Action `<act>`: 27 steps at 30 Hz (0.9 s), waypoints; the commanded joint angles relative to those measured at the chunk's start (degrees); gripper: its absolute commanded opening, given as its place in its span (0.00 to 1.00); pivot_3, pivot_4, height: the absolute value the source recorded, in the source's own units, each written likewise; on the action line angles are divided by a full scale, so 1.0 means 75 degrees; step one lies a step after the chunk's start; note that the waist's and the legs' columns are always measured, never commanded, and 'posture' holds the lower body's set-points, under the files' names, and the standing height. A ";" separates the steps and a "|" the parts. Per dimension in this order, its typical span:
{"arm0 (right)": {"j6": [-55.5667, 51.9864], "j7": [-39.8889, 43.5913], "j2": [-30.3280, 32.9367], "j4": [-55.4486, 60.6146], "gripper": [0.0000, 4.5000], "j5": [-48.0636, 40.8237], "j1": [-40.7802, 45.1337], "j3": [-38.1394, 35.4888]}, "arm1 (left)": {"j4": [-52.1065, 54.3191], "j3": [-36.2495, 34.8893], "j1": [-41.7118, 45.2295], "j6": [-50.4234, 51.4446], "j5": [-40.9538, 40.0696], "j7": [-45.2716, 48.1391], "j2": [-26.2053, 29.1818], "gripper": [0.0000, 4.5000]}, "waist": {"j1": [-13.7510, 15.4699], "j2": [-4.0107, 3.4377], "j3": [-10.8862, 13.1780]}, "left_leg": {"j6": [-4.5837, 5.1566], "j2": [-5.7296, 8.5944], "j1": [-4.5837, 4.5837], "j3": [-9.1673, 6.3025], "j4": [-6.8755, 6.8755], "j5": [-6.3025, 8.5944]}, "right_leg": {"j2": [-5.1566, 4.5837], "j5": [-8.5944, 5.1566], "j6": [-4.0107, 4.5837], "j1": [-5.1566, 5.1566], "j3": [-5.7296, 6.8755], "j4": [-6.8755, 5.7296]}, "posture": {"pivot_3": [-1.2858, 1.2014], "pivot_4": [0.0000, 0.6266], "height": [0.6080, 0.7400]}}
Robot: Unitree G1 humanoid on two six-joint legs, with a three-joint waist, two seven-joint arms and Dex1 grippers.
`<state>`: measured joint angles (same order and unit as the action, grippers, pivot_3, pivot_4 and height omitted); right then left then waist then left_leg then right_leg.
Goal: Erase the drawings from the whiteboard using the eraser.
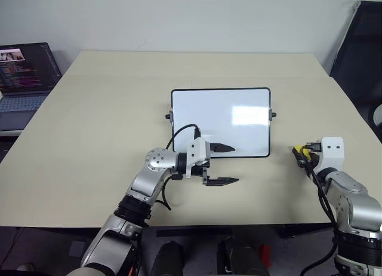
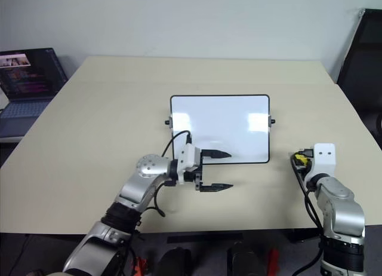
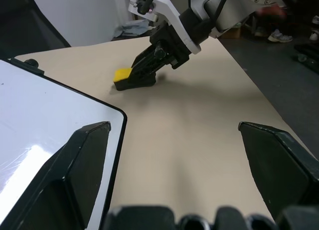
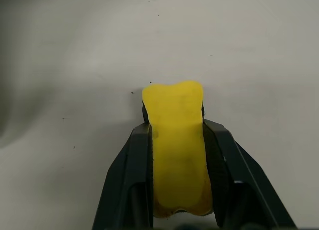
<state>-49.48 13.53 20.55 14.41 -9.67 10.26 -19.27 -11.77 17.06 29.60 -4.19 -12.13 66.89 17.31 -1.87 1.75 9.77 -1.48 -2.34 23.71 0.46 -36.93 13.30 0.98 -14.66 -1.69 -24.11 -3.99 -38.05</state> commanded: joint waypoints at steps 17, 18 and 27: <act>0.0325 -0.0298 -0.0001 0.0524 1.00 -0.0293 0.0117 -0.0266 | 0.0872 -0.0241 -0.0342 0.0262 -0.0084 -0.0506 0.0125 1.00 | -0.0001 -0.0005 -0.0003 | 0.0000 0.0000 -0.0001 0.0000 -0.0002 0.0000 | 0.0000 0.0001 0.0000 0.0000 -0.0002 -0.0005 | 0.52 0.24 1.00; 0.0314 -0.0297 -0.0001 0.0710 1.00 -0.0327 0.0039 -0.0306 | 0.1014 -0.0354 -0.0443 0.0352 -0.0153 -0.0663 0.0133 1.00 | 0.0000 -0.0006 -0.0003 | 0.0000 -0.0001 -0.0001 0.0000 -0.0002 0.0000 | 0.0000 0.0001 0.0000 0.0000 -0.0003 -0.0004 | 0.52 0.24 1.00; 0.1560 -0.0107 -0.0571 0.2458 1.00 -0.0798 -0.1596 -0.0629 | 0.2875 -0.1628 -0.2316 0.1574 0.0386 -0.4215 -0.0349 1.00 | 0.0003 -0.0009 -0.0008 | 0.0000 -0.0024 -0.0006 -0.0011 -0.0005 0.0000 | -0.0003 0.0000 -0.0001 0.0009 0.0000 -0.0006 | 0.52 0.24 1.00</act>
<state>-42.21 12.21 17.11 29.74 -15.34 0.69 -23.33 4.88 6.68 14.55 6.11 -10.71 41.88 16.17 -1.85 1.68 9.71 -1.49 -2.53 23.65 0.39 -36.97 13.30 0.95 -14.66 -1.70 -24.02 -3.99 -38.09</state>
